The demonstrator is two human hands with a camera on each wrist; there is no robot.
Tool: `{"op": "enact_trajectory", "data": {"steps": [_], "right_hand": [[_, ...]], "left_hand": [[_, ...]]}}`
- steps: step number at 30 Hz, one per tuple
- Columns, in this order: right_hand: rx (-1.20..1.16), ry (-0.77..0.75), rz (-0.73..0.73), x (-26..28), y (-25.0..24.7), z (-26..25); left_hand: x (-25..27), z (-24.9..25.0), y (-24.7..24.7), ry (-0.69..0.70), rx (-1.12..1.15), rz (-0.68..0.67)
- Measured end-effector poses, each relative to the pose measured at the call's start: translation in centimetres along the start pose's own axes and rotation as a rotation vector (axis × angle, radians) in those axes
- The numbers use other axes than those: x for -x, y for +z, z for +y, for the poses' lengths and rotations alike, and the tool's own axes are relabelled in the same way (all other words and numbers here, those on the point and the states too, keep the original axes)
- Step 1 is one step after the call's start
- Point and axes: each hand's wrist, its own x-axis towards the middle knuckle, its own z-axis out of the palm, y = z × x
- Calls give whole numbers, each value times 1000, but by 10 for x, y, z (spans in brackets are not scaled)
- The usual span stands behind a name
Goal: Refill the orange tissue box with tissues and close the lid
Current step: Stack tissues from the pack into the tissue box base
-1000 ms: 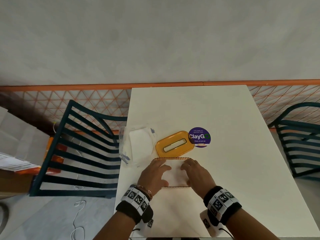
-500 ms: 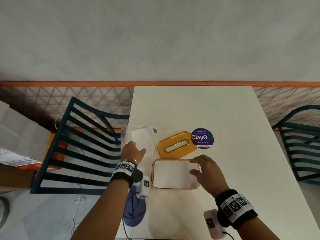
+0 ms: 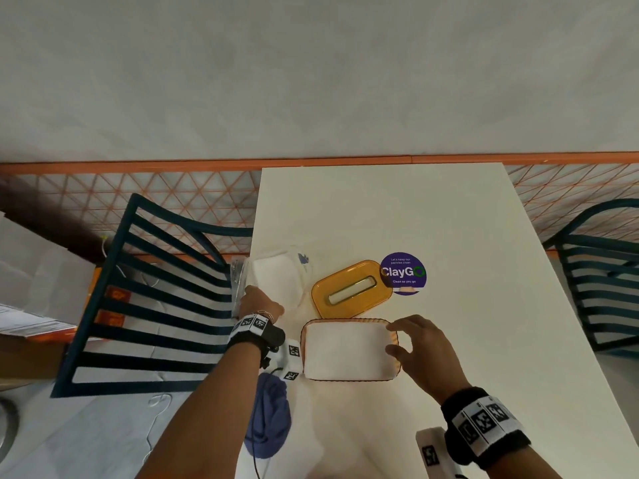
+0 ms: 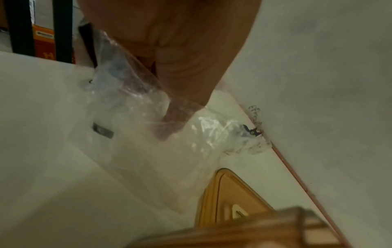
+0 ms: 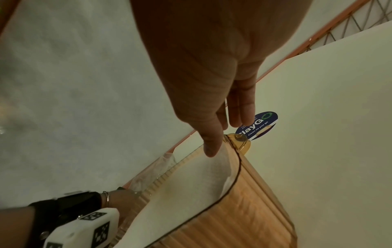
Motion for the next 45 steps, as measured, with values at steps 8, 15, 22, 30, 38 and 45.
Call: {"op": "enact_trajectory", "data": {"steps": [8, 15, 22, 30, 38, 45], "right_hand": [[10, 9, -18, -3, -1, 2], [29, 17, -34, -3, -2, 3], [56, 20, -31, -4, -4, 6], [62, 34, -41, 1, -1, 9], [79, 43, -39, 2, -2, 9], [75, 44, -26, 3, -1, 9]], "left_hand": [[-7, -4, -4, 8, -136, 25], [-21, 1, 4, -35, -112, -2], [-30, -7, 12, -46, 69, -63], [-21, 1, 6, 3, -62, -17], [-17, -6, 7, 42, -1, -35], [-11, 3, 0, 33, -14, -26]]}}
